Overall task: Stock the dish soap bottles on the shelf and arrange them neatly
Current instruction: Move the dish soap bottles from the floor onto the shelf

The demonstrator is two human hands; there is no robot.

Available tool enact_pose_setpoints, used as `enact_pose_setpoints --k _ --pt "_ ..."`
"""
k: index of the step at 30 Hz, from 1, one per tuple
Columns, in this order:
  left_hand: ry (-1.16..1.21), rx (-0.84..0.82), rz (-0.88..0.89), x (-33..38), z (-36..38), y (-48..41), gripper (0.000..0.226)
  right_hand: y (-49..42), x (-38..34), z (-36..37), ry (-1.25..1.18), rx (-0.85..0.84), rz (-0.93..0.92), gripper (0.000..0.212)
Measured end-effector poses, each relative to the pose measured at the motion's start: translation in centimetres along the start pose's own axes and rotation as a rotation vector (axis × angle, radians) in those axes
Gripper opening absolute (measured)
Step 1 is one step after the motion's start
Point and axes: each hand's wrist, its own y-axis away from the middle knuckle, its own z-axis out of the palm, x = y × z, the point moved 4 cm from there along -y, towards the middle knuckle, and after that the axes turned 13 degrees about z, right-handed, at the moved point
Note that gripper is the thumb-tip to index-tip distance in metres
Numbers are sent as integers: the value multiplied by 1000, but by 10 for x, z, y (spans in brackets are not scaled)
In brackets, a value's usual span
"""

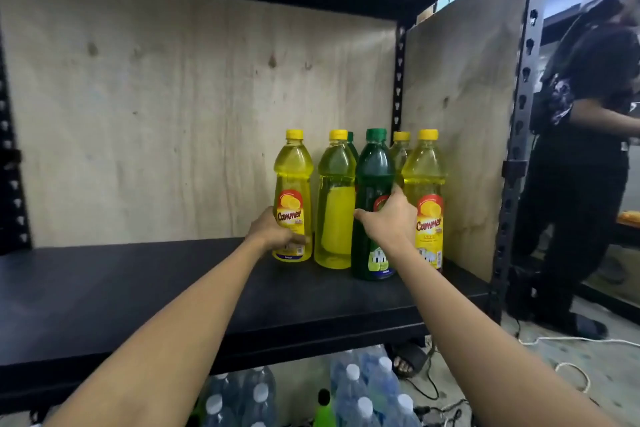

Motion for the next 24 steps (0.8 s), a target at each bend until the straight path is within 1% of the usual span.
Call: enact_pose_setpoints --k 1,2,3,4,5,7,9,11,12,13,14,15,16,17,18,19,20,21,22,24 --pt "-29 -49 -24 -3 0 5 87 3 -1 -3 26 -5 -7 68" --pt "-52 -63 -51 -5 -3 15 96 9 -1 -8 51 7 -19 75" --pt "-81 -32 -68 -1 -9 30 102 16 -1 -14 79 29 -43 82" --pt "-122 21 -60 4 -16 48 100 31 1 -21 104 44 -71 86" --pt "-163 91 -27 10 -24 72 95 50 6 -29 115 58 -97 85" --pt "-219 245 127 25 -41 132 82 94 27 -42 115 58 -154 67" --pt "-206 412 280 22 -47 210 61 149 71 -39 108 -16 -173 44" --pt "-162 590 344 1 -38 294 41 203 140 -23 123 -148 -76 27" --pt "-146 650 321 -18 -28 333 33 230 179 -12 159 -243 26 22" --pt "-134 673 262 -43 -15 366 29 256 224 2 220 -344 147 20" --pt "-98 649 157 -74 3 392 28 281 265 15 277 -454 265 19" --pt "-36 600 -13 -116 24 416 30 305 303 28 297 -567 392 19" --pt "36 530 -224 -156 47 437 32 325 338 39 274 -655 536 21" --pt "91 429 -452 -195 73 459 31 342 369 50 225 -711 696 22" --pt "146 315 -635 -226 98 480 26 356 395 60 202 -736 874 22" --pt "204 202 -767 -250 123 500 20 368 417 71 192 -761 1040 27" --pt "243 93 -861 -267 147 519 15 378 436 83 200 -806 1150 37" --pt "235 -5 -924 -278 167 533 10 384 447 94 190 -834 1232 46" --pt "196 -96 -984 -291 187 545 9 389 458 109 180 -847 1304 52" --pt "89 -231 -1050 -311 219 556 36 388 482 136 199 -790 1403 59"
